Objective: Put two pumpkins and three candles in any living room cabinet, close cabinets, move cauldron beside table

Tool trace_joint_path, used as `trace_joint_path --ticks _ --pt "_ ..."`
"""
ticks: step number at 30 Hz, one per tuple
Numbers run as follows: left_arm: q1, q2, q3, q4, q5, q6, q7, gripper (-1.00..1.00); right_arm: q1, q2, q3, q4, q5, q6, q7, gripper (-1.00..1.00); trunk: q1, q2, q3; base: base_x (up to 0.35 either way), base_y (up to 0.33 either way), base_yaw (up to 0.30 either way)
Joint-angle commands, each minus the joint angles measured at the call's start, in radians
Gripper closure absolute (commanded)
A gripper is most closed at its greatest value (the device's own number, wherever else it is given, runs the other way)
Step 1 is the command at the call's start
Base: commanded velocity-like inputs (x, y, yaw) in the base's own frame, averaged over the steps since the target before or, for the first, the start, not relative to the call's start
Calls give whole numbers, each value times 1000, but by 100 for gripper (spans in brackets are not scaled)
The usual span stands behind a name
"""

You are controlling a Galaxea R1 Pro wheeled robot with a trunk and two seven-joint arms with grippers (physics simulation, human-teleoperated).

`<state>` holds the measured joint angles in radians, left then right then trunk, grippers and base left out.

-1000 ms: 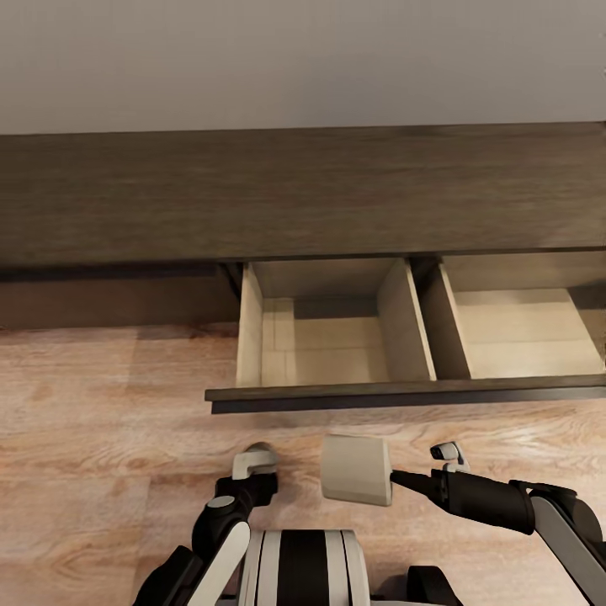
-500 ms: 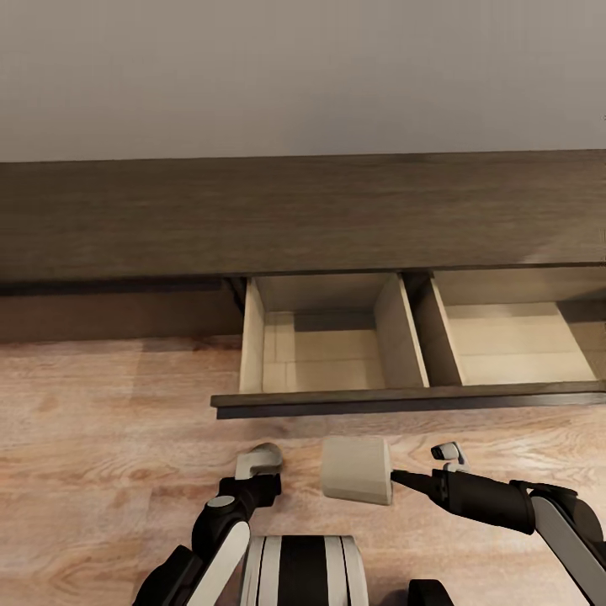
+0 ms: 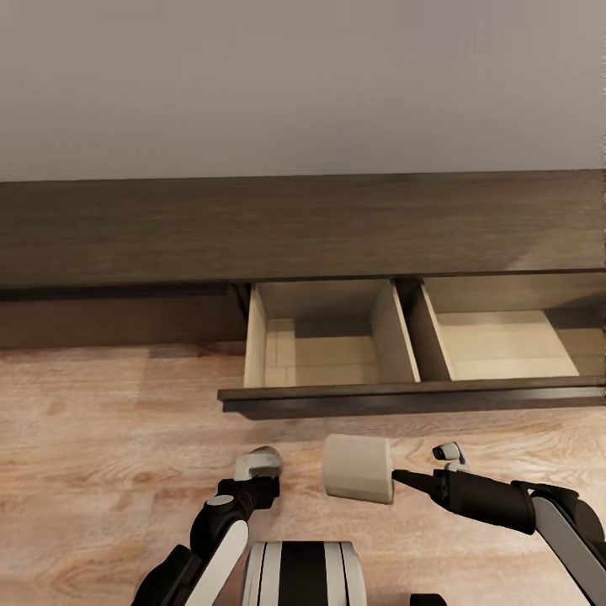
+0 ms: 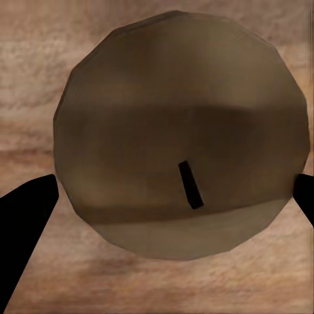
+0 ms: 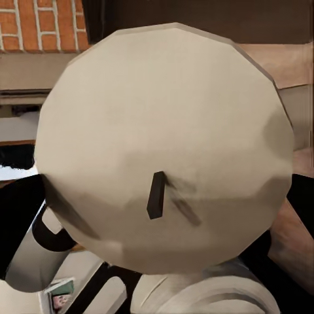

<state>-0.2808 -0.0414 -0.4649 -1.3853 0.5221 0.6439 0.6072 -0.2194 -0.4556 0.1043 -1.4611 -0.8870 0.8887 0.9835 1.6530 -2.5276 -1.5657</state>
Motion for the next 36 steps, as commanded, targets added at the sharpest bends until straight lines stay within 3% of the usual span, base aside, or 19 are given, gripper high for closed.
trace_joint_path --ticks 1,6,27,33,36 --pt "0 0 0 0 1 0 -1 100 0 0 -2 14 -1 0 0 100 0 0 4 -3 0 0" --pt "0 0 0 0 1 0 -1 100 0 1 -4 84 0 -6 1 100 -3 1 23 0 0 0" --pt "0 0 0 0 1 4 -1 100 0 2 -5 104 -2 -5 0 100 -12 6 105 -140 0 0" --pt "0 1 5 -1 0 65 -1 100 0 2 -5 105 -3 -3 -2 100 -15 8 128 -1 0 0" --pt "0 1 36 -2 1 103 -2 100 0 2 -5 105 -3 -2 -3 100 -16 8 139 0 0 0"
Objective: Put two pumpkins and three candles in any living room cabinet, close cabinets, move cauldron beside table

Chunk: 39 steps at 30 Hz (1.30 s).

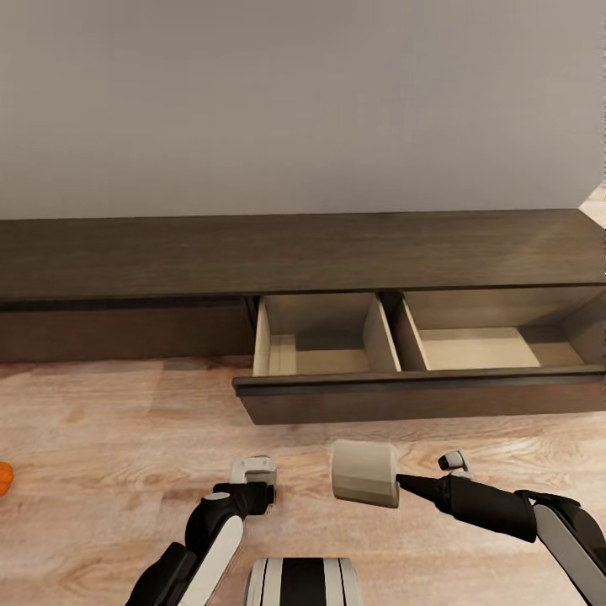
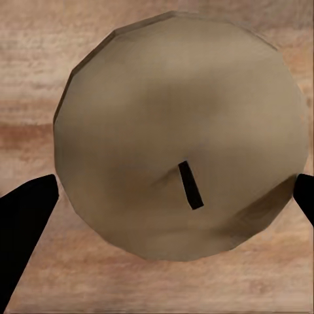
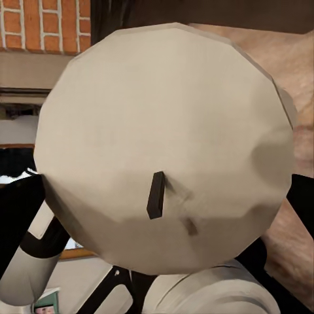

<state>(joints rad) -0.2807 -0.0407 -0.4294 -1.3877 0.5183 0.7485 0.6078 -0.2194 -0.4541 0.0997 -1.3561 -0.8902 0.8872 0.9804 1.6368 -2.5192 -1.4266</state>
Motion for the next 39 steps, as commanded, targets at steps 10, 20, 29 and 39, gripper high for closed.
trace_joint_path --ticks 10,20,29,39 --pt "0 1 150 -11 10 150 -3 100 -1 -11 0 51 1 5 -11 100 -4 2 39 0 0 0" --pt "0 67 319 -21 15 244 -144 100 -9 -2 1 110 2 76 -196 100 -9 5 77 -23 0 0" --pt "0 91 367 -20 16 266 -206 100 -9 9 2 107 -3 93 -266 100 -13 7 112 -180 0 0" --pt "0 91 368 -20 16 281 -207 100 -11 21 1 107 -1 86 -277 100 -18 9 151 -6 0 0"
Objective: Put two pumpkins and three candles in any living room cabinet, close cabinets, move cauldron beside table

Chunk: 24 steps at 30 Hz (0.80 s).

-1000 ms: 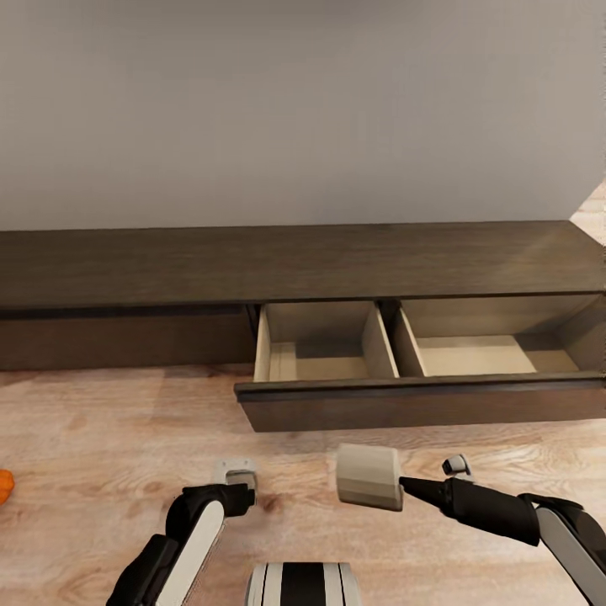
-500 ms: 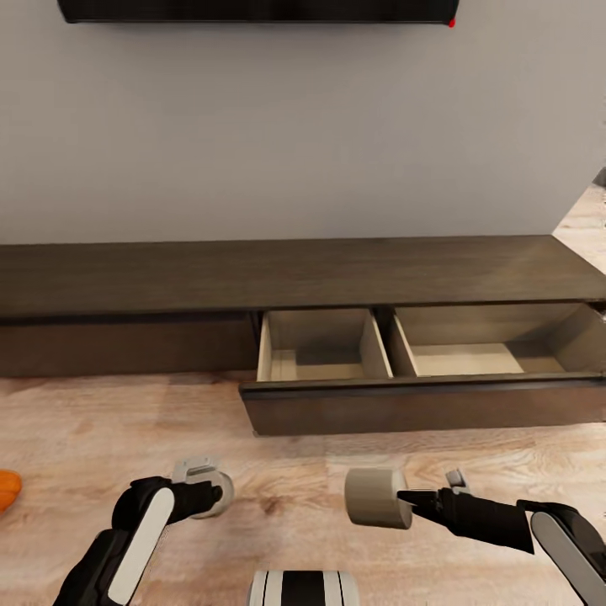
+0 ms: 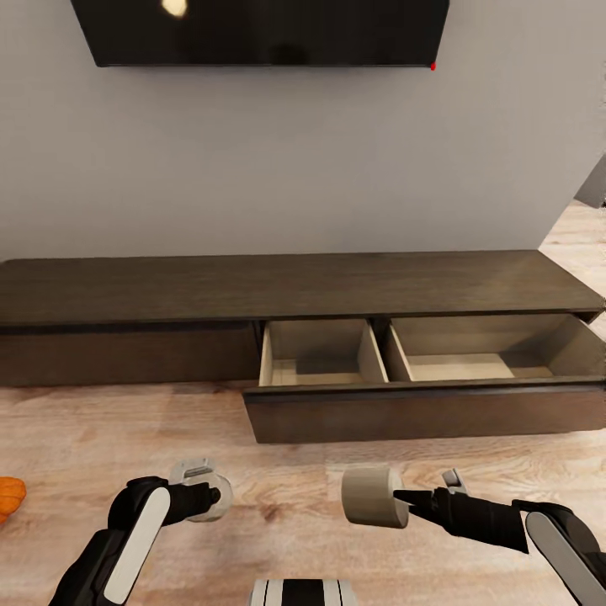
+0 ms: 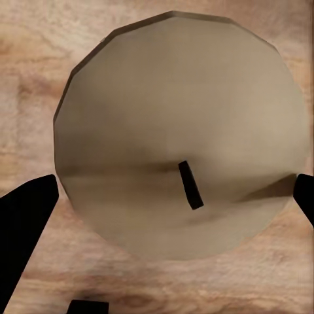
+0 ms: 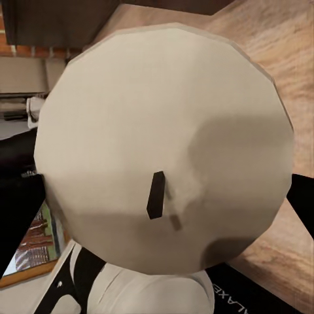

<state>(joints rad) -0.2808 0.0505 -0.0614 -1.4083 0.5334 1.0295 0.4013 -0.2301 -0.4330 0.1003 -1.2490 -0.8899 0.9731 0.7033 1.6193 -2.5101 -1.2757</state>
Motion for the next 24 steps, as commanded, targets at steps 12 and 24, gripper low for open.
trace_joint_path --ticks 12,24 --pt "0 0 0 0 -3 4 1 100 -1 1 0 -4 -1 47 -102 100 -5 3 47 -63 0 0" --pt "0 0 1 0 -1 6 1 100 -16 40 1 -9 -3 56 -296 100 -11 6 93 -21 -19 0"
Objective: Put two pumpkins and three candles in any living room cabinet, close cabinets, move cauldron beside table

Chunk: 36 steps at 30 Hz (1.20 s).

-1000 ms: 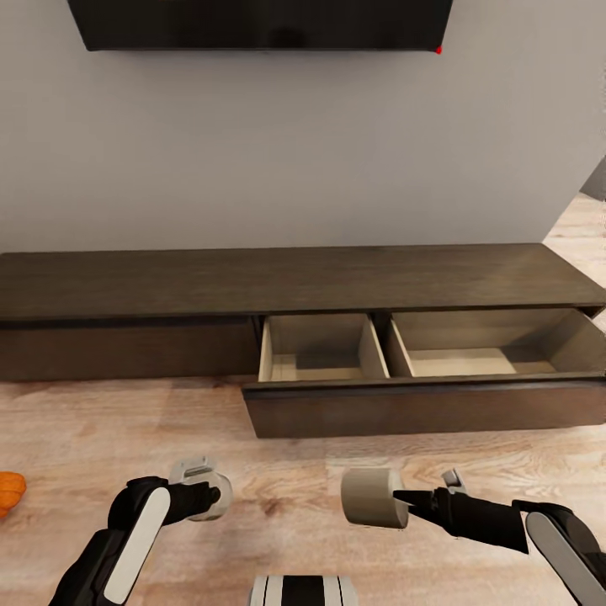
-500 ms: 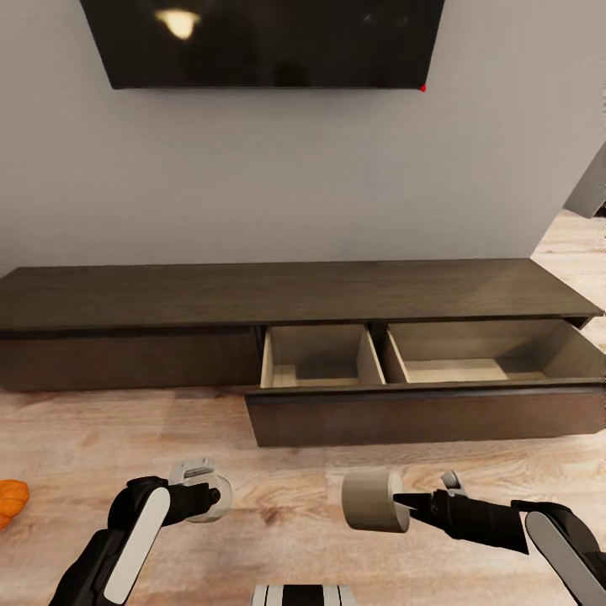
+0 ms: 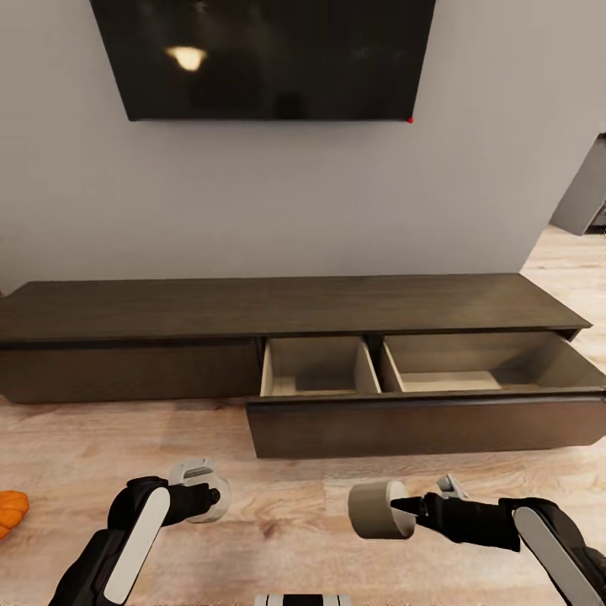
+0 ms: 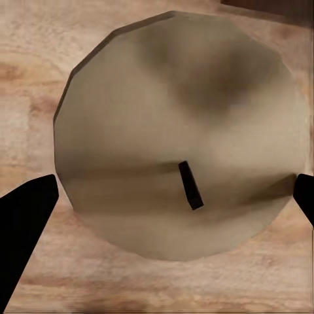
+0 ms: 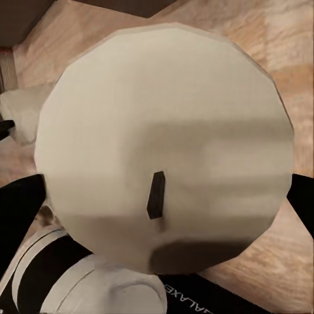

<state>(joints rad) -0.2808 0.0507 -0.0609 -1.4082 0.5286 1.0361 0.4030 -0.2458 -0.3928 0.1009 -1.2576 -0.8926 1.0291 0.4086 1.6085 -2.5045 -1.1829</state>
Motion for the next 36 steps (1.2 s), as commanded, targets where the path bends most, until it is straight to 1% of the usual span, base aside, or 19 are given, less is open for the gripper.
trace_joint_path --ticks 1,5,8,9,13,15,19,21,24,27,28,32,33,34,36 --pt "0 0 0 1 4 0 -1 100 -2 7 0 0 -1 1 -25 100 0 0 4 -171 -167 0" --pt "0 -1 -3 0 2 1 0 100 -6 39 0 -23 -1 2 -108 100 -2 1 19 -206 -198 0" --pt "0 0 -3 0 0 1 0 100 -7 53 1 -44 -4 3 -169 100 -4 2 31 -222 -213 0" --pt "0 0 -3 0 0 1 0 100 -7 56 2 -49 -4 4 -180 100 -4 2 35 -224 -214 0" --pt "0 -1 -5 0 -2 1 0 100 -8 89 3 -68 -5 8 -268 100 -6 3 50 -131 -128 0" --pt "0 -1 -4 0 -2 1 0 100 -8 101 4 -71 -5 9 -308 100 -7 4 58 -37 -36 0" --pt "0 -1 -3 0 -2 1 0 100 -9 133 5 -74 -4 9 -421 100 -9 5 74 -12 -12 0" --pt "0 -1 -4 0 -1 1 0 100 -10 148 5 -75 -3 9 -458 100 -16 19 80 -3 -3 0" --pt "0 -1 -4 0 -2 2 0 100 -20 176 8 -75 -3 9 -532 100 -28 40 89 -1 -1 0" --pt "0 -1 -4 0 0 1 0 100 -26 198 11 -78 -3 9 -605 100 -39 61 99 0 0 0" --pt "0 -1 -4 0 0 1 0 100 -27 203 12 -80 -4 9 -618 100 -43 68 102 0 0 0" --pt "0 -1 -5 0 1 1 0 100 -28 251 14 -104 -5 10 -750 100 -43 68 102 0 0 0" --pt "0 -2 -4 0 1 1 0 100 -29 271 14 -104 -7 15 -795 100 -43 68 102 0 0 0" --pt "0 -1 -4 0 1 1 0 100 -29 281 15 -104 -7 18 -814 100 -43 68 102 0 0 0" --pt "0 -1 -4 0 1 1 0 100 -29 293 26 -105 -7 18 -835 100 -47 75 105 0 0 0"
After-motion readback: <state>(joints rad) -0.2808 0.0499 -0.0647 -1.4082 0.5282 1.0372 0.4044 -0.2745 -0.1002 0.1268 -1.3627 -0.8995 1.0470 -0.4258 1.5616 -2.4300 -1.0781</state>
